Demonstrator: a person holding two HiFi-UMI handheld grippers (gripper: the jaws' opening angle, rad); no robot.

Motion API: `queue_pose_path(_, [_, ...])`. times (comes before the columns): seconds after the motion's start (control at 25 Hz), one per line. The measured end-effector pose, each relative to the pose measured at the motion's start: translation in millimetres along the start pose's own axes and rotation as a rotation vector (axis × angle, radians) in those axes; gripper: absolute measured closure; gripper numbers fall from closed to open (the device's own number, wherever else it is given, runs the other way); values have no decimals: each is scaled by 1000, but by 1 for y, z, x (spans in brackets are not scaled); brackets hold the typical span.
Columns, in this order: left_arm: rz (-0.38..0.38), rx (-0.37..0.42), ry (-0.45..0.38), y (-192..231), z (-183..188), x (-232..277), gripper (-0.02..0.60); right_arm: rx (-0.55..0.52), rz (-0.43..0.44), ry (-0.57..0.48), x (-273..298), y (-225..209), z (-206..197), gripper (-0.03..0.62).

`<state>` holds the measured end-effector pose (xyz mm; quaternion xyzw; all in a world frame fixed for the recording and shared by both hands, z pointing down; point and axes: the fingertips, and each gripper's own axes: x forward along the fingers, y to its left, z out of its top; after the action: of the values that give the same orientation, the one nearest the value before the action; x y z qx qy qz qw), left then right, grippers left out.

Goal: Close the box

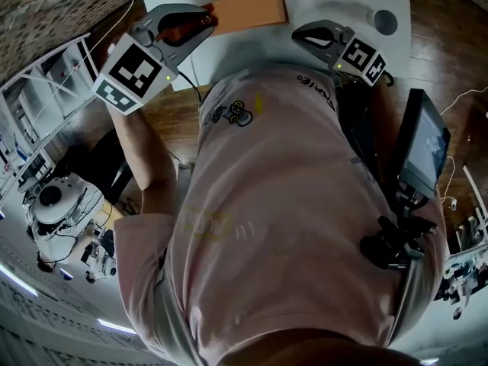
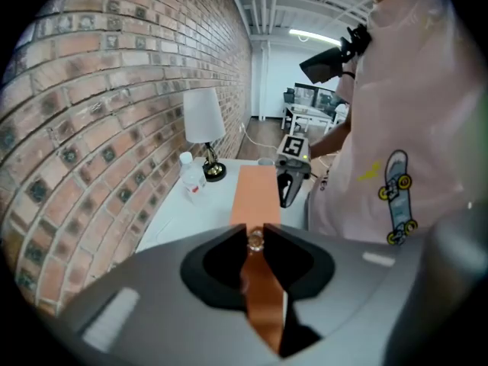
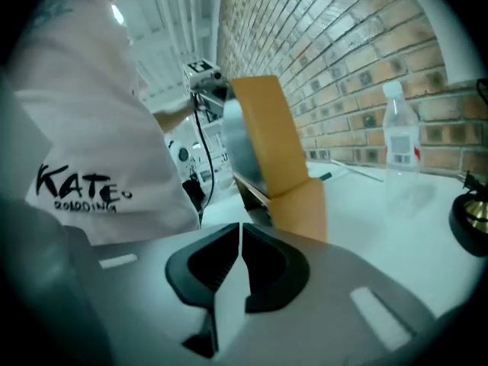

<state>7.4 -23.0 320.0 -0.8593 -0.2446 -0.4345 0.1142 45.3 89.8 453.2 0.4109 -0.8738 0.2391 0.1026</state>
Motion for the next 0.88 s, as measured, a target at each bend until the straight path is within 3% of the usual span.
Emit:
queue_pose_path(0.08, [19, 3, -14, 9, 4, 4, 506, 3, 13, -12, 21, 7, 1, 592])
queue_pose_path(0.16, [40, 5, -27, 9, 13, 7, 506, 15, 1, 68, 53, 3, -18, 592])
queue_pose_path(0.28, [52, 21, -37, -9, 27, 15, 506, 152, -101, 138, 91, -29, -46, 592])
queue_pose_path(0.4, [25, 38, -61, -37, 34, 31, 508, 358, -189, 48, 103, -60, -48, 593])
queue_pose_path(0.48, [23, 31, -73, -55, 37, 36, 508, 440, -226, -25, 103, -74, -38, 592])
queue_pose_path(0.64, [77, 27, -42, -74, 35, 40, 511, 456, -273, -93, 99, -93, -23, 594])
queue_pose_path(0.88, [237, -35, -1, -77, 23, 62, 511, 392, -333, -139, 89, -117, -6, 596])
